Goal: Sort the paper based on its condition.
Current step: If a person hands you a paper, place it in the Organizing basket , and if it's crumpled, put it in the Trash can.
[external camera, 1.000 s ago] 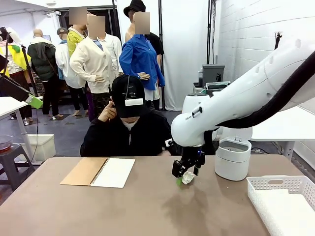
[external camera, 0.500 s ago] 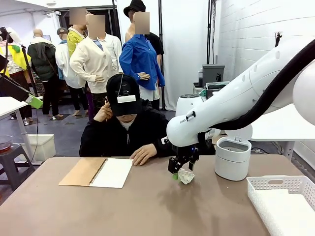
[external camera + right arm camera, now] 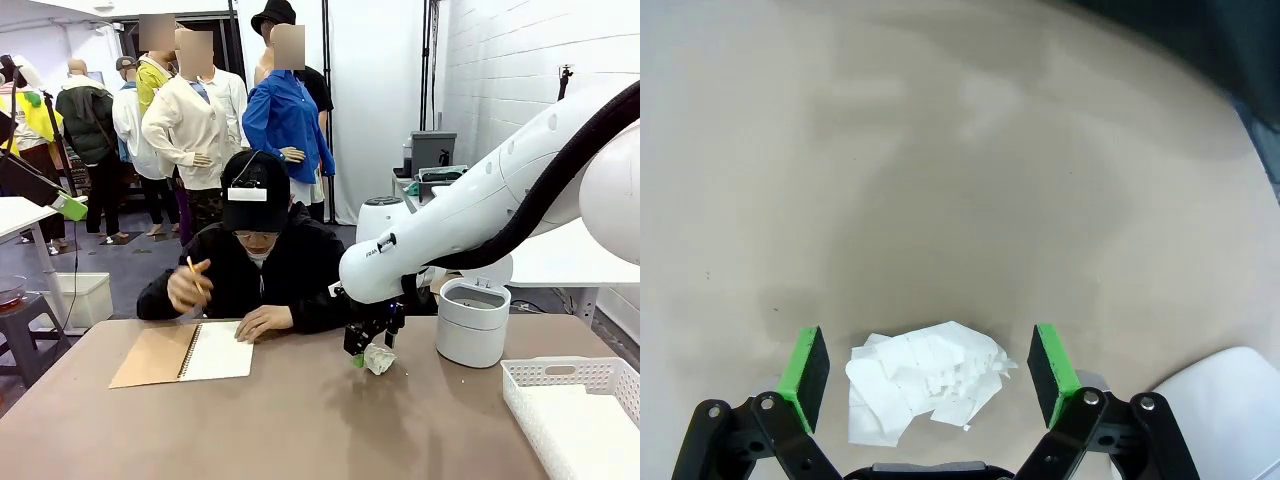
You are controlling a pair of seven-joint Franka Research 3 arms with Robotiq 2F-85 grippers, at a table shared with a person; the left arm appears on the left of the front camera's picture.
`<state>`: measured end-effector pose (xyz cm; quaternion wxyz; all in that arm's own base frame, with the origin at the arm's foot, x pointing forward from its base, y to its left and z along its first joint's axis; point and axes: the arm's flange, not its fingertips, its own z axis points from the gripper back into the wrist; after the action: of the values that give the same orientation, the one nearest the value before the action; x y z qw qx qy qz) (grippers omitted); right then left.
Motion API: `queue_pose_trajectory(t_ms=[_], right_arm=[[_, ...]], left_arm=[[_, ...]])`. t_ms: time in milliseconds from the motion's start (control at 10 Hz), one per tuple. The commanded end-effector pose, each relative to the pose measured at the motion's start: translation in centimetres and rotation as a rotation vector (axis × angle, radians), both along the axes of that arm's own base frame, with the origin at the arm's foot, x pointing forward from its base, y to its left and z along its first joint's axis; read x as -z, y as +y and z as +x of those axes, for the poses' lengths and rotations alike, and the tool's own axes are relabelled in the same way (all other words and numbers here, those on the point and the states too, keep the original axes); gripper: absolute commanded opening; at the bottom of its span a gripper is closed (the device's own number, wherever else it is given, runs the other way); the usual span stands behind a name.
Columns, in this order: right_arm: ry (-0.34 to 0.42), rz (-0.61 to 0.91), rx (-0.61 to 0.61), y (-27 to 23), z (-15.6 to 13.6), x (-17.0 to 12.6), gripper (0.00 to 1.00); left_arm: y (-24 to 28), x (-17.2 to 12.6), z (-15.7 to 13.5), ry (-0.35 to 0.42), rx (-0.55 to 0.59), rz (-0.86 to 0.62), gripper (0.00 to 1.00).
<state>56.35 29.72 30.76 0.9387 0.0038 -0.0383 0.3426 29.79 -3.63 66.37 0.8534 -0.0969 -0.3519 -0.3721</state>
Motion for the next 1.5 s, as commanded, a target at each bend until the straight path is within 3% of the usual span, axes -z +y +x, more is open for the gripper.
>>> queue_pose_trajectory(t_ms=[0, 300, 500, 1000, 1200, 1400], right_arm=[[0.002, -0.043, -0.004, 0.0, 0.2, -0.1, 1.00], [0.030, -0.036, -0.035, -0.3, 0.0, 0.4, 1.00], [0.036, -0.030, 0.021, -0.3, -0.1, 0.5, 0.62], [0.057, -0.010, 0.100, -0.9, -0.9, -1.5, 0.62], [0.096, 0.000, 0.129, -1.5, -1.9, -4.6, 0.62], [0.073, 0.004, 0.149, -2.7, -2.5, -8.3, 0.62]], left_arm=[[0.1, 0.0, 0.0, -0.004, -0.004, -0.003, 1.00], [0.1, 0.0, 0.0, -0.004, -0.004, -0.003, 1.00], [0.1, 0.0, 0.0, -0.004, -0.004, -0.003, 1.00], [0.1, 0.0, 0.0, -0.004, -0.004, -0.003, 1.00], [0.1, 0.0, 0.0, -0.004, -0.004, -0.003, 1.00], [0.1, 0.0, 0.0, -0.004, -0.004, -0.003, 1.00]])
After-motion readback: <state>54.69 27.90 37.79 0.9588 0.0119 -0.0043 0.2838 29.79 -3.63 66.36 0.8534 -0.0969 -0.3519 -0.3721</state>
